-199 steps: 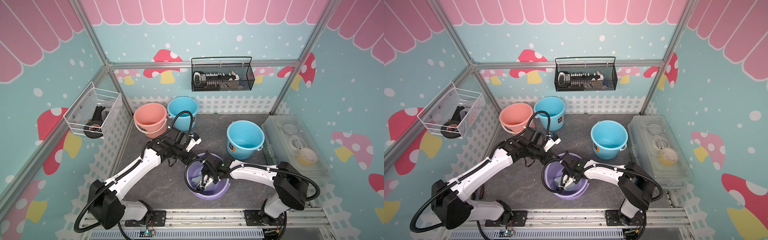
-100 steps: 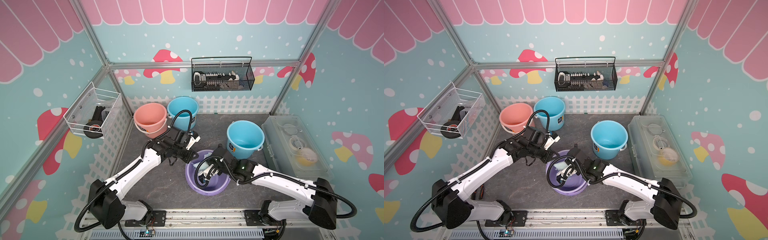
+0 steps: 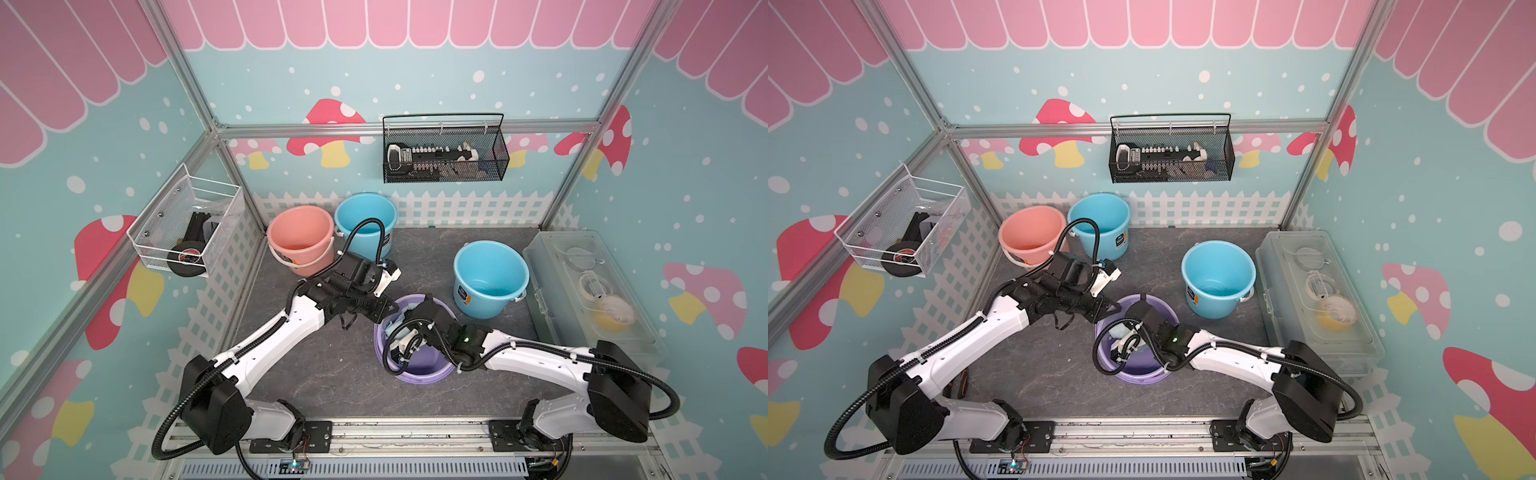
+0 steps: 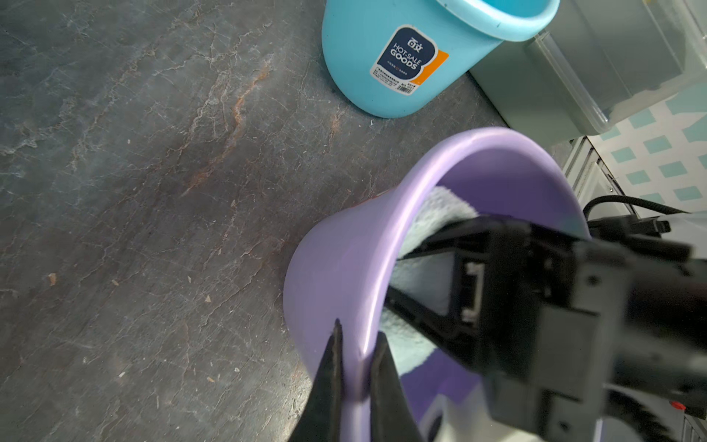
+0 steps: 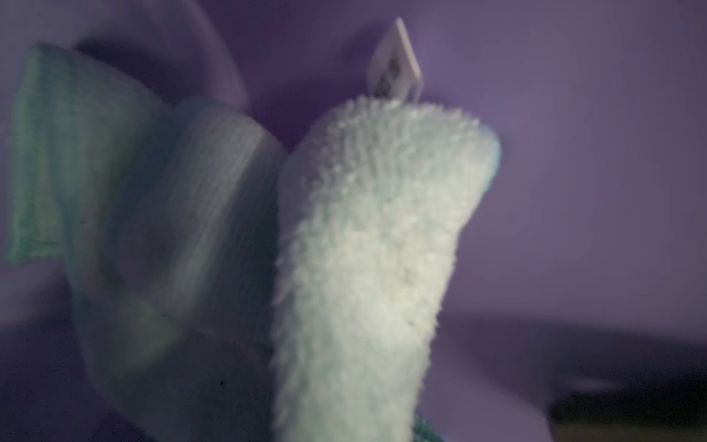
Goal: Wipe the inside of the bucket with a cloth
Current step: Wipe the dirt from the inside of the bucket.
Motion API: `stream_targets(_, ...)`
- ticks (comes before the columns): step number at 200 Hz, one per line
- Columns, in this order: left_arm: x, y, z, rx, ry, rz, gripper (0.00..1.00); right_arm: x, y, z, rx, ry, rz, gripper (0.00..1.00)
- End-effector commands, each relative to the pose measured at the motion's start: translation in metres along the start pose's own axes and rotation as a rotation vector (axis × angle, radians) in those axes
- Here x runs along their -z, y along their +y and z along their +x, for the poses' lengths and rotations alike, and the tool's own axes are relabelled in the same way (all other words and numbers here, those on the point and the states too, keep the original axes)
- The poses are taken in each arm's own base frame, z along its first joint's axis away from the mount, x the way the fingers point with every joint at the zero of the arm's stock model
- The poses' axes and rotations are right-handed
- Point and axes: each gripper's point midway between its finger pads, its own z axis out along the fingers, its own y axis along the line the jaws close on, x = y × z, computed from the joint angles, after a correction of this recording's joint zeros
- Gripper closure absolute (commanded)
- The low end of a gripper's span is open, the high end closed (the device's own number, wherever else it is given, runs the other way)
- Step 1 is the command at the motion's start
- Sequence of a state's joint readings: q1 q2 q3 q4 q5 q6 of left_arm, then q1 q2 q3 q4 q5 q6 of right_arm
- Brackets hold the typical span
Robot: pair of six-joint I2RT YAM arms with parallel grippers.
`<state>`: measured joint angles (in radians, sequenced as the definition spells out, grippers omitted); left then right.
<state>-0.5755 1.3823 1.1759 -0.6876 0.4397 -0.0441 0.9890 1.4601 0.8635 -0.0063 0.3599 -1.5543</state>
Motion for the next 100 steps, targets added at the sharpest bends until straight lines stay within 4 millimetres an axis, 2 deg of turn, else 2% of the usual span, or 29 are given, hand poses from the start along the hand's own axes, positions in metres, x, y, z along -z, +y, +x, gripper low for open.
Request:
stream_targets(1,-0.001,-0.020,-0.002,-0.046,0.012,0.064,1.00,-0.023,0.007,-0.003,-0.032,0.012,0.007,0.96)
stream_targets(33,0.000,-0.022,-0.004,-0.055,0.008,0.064,1.00,-0.052,0.043,-0.022,-0.068,-0.038,-0.085,0.97)
stream_targets(55,0.000,-0.021,-0.004,-0.057,0.007,0.061,1.00,-0.060,0.058,-0.032,-0.112,-0.086,-0.133,0.96)
stream_targets(79,0.000,-0.016,-0.004,-0.049,0.004,0.030,1.00,-0.054,0.050,-0.030,-0.154,-0.094,-0.130,0.97)
stream_targets(100,-0.001,-0.008,-0.004,-0.032,0.003,-0.020,1.00,-0.036,0.033,-0.018,-0.159,-0.074,-0.109,0.96)
